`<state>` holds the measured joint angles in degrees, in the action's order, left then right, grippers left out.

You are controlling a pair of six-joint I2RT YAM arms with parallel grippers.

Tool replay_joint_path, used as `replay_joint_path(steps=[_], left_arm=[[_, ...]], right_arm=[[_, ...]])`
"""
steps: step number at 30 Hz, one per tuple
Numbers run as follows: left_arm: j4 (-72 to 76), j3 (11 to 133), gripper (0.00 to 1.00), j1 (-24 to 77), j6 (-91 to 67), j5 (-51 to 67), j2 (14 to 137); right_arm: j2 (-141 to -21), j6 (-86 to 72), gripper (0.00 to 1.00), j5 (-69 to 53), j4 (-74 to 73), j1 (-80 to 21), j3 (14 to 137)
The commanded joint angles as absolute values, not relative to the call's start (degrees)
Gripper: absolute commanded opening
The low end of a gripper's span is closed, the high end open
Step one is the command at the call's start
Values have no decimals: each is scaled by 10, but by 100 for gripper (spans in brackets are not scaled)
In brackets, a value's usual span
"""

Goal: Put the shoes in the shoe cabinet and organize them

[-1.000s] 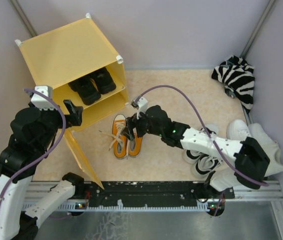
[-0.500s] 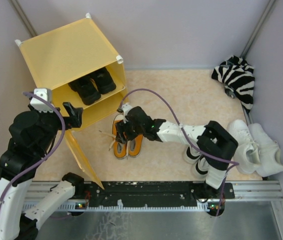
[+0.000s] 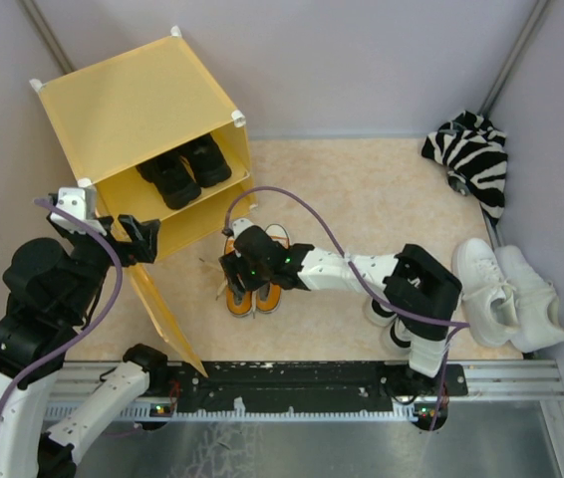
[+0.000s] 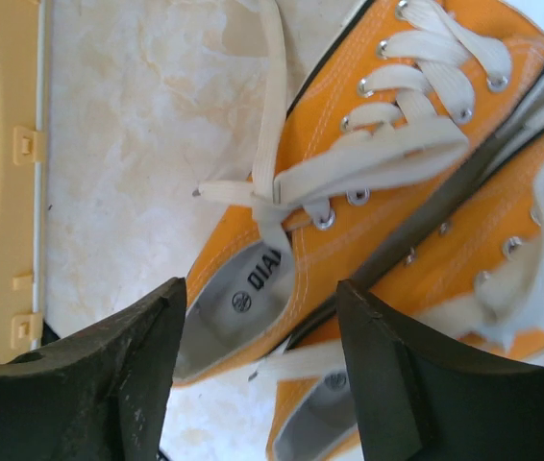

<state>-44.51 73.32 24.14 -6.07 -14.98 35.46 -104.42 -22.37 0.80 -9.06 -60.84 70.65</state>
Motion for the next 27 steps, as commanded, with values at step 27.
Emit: replay_joint_path(steps=[27], left_arm=[[-380,663,99,242,-4,-93,307]], right_arm=[[-1103,-390,49,134,-227,-624,778]])
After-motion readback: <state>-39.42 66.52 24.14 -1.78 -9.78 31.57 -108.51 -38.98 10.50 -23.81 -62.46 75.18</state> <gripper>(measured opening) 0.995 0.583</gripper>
